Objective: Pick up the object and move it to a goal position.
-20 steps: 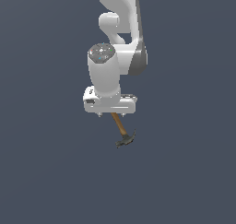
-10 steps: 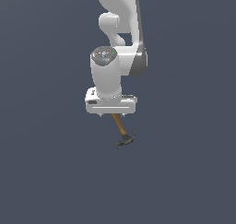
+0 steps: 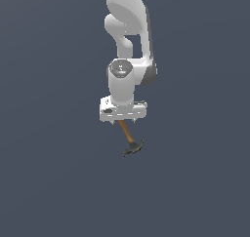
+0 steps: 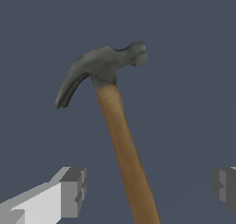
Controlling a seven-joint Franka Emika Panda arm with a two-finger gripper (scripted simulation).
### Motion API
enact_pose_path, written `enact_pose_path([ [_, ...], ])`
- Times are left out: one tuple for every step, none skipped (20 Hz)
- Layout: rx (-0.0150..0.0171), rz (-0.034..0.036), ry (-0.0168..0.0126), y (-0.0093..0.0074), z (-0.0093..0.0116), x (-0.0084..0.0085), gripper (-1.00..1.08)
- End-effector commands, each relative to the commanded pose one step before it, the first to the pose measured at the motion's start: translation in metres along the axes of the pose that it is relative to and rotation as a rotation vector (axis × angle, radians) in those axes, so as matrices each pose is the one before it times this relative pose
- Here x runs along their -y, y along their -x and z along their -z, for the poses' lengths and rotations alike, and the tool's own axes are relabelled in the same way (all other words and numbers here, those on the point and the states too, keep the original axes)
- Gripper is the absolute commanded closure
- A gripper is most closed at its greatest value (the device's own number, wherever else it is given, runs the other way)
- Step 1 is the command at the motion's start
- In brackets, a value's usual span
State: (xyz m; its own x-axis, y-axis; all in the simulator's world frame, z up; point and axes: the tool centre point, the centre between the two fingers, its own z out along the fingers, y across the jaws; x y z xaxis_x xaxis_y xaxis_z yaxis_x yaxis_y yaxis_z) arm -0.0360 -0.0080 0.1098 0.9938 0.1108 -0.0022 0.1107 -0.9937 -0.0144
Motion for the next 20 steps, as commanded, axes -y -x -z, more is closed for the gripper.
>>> enact_pose_path([
  [-0.00029,0.04532,0.00576,0.01151,-0.01386,0.00681,-0.92],
  [-0.00008,0.01565,0.0017,0.004,-0.00459,0.00259,-0.92],
  [-0.00009,0.01447,0.00144,0.00371,-0.00415,0.00247,-0.92],
  [-0.00009,0.01326,0.00122,0.00341,-0.00373,0.00233,-0.92],
  [-0.0001,0.01206,0.00102,0.0031,-0.00333,0.00217,-0.92],
  [-0.0001,0.0108,0.00084,0.00279,-0.00293,0.00198,-0.92],
  [-0.0001,0.00957,0.00069,0.00247,-0.00256,0.0018,-0.92],
  [-0.0001,0.0083,0.00055,0.00215,-0.00219,0.00158,-0.92],
  [-0.00009,0.00706,0.00044,0.00182,-0.00184,0.00137,-0.92],
  [-0.00008,0.00575,0.00034,0.00149,-0.00149,0.00112,-0.92],
  [-0.00006,0.00447,0.00025,0.00116,-0.00115,0.00087,-0.92],
  [-0.00005,0.00323,0.00017,0.00083,-0.00082,0.00065,-0.92],
  [-0.00003,0.00195,0.0001,0.0005,-0.00049,0.0004,-0.92],
  [-0.00001,0.00069,0.00004,0.00016,-0.00016,0.00015,-0.92],
  [0.00092,-0.00373,-0.00051,-0.00078,0.00068,-0.00053,-0.92],
  [0.0,0.0,0.0,0.00002,-0.0003,-0.00001,-0.92],
  [0.0,0.0,0.0,0.00005,-0.00091,-0.00002,-0.92],
  [0.0,0.0,0.0,0.00009,-0.00151,-0.00003,-0.92],
  [0.0,0.0,0.0,0.00012,-0.00211,-0.00005,-0.92],
  [-0.0001,0.00047,0.00005,0.00011,-0.00264,0.00019,-0.92],
])
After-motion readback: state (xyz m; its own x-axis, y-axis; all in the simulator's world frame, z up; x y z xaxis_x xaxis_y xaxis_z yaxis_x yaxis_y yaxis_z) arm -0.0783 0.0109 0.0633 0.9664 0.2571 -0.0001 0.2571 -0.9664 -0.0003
